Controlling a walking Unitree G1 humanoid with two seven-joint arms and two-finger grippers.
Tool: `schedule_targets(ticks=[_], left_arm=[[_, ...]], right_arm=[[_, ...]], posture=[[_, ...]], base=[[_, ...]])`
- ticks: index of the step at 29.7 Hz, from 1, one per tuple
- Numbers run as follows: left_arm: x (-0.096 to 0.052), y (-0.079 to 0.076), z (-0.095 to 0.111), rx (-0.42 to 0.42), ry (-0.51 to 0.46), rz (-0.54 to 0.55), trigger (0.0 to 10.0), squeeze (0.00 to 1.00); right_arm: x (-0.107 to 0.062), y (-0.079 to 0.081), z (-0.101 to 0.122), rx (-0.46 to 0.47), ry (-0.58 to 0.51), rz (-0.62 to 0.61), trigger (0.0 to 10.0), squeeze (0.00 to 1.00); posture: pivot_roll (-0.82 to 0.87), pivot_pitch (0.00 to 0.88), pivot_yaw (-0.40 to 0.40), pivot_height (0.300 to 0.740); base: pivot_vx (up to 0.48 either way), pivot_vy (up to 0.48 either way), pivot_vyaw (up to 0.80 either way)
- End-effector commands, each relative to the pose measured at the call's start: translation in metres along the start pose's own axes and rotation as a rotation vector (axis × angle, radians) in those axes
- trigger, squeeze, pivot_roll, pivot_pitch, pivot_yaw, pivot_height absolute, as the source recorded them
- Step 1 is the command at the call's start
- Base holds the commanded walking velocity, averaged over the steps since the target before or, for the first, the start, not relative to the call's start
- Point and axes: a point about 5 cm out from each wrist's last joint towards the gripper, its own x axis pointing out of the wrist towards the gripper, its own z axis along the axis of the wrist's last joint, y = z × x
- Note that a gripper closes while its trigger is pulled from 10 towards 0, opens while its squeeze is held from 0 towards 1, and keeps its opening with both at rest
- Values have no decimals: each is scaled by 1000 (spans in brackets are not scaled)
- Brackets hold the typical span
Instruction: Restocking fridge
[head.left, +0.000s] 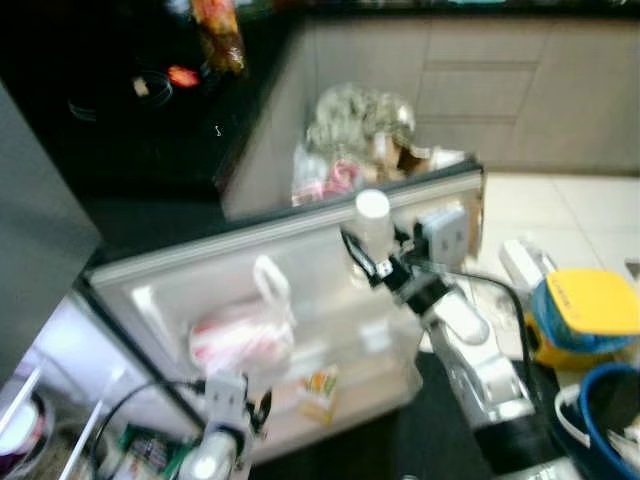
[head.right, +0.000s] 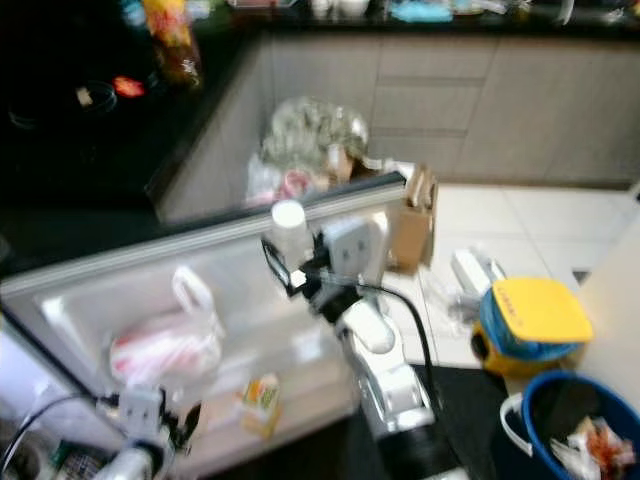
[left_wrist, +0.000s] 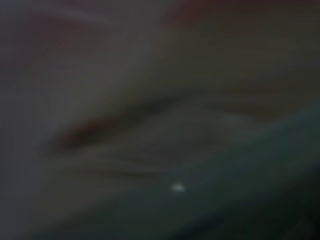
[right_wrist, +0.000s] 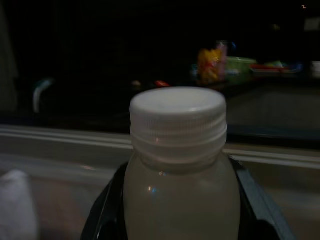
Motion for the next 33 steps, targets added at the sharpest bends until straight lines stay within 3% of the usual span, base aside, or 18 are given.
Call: schedule_targets(ticks=[1, 14, 23, 33], left_arm=[[1, 0, 2, -3, -6, -1, 10000, 0], [-1, 0, 0, -41, -1, 17, 10000, 0], [-3, 13, -6, -90, 31, 111, 10000, 0], [-3, 17, -6, -95, 35, 123, 10000, 0]], right_arm=[[1, 3, 6, 30, -25, 16, 10000, 0], [-6, 20, -3, 64, 38, 165, 10000, 0], [-6, 18, -4, 70, 50, 166, 10000, 0], [-6, 19, -5, 72, 54, 166, 10000, 0]], posture=[[9, 0, -1, 740], [8, 0, -5, 740], [11, 1, -8, 740], [11, 0, -8, 740]], base=[[0, 0, 0], [0, 0, 0], [0, 0, 0], [0, 27, 0]])
